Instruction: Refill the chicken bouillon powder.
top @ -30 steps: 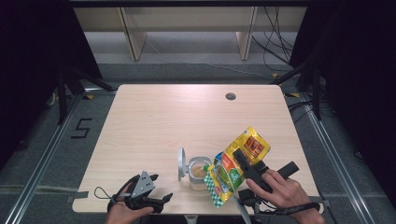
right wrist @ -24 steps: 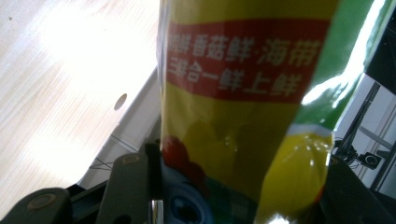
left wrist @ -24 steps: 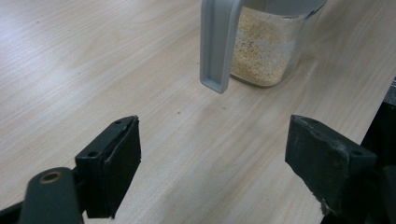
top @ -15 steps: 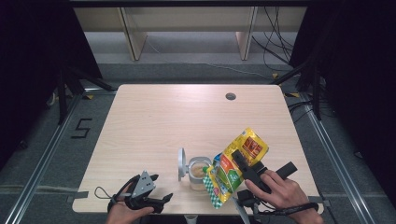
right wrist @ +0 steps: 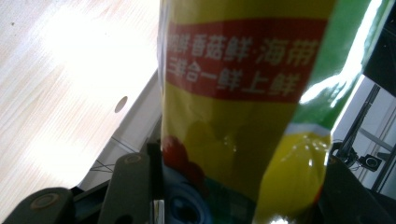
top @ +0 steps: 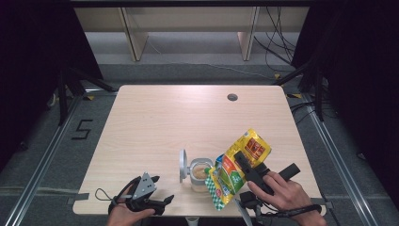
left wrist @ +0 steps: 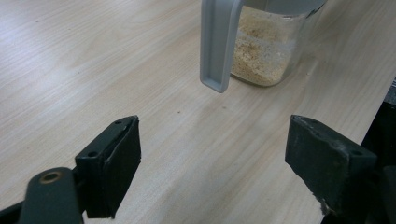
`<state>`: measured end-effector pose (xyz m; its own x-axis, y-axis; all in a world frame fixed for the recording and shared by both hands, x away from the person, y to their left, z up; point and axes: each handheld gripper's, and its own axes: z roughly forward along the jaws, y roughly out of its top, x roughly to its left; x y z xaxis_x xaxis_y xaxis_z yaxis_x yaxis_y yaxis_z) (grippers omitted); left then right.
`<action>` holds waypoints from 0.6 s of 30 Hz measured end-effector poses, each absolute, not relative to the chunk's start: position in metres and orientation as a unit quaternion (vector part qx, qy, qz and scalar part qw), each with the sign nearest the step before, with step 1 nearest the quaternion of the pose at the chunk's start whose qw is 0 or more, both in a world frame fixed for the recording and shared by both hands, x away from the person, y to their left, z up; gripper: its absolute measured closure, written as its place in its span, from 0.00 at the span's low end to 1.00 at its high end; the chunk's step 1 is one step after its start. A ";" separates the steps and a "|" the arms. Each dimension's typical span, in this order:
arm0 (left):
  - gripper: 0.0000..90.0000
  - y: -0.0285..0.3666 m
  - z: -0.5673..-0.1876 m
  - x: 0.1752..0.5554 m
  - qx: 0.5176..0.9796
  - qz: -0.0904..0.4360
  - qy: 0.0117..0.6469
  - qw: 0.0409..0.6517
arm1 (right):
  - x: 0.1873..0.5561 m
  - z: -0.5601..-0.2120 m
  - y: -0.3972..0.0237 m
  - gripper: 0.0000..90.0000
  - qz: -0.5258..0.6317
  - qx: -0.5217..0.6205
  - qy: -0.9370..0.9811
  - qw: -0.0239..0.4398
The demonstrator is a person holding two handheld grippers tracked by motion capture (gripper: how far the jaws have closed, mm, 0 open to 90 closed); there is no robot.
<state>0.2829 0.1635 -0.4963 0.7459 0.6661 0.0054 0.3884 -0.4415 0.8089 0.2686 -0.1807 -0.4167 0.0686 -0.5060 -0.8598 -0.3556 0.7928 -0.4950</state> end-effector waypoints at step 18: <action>0.20 0.164 -0.496 0.283 0.833 0.164 0.317 0.423 | 0.271 -0.416 -0.182 0.61 -0.062 -0.314 0.689 0.650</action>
<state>0.2831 0.1636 -0.4964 0.7450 0.6670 0.0041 0.3895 -0.4401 0.8091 0.2705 -0.1820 -0.4156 0.0425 -0.5141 -0.8566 -0.3522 0.7947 -0.4944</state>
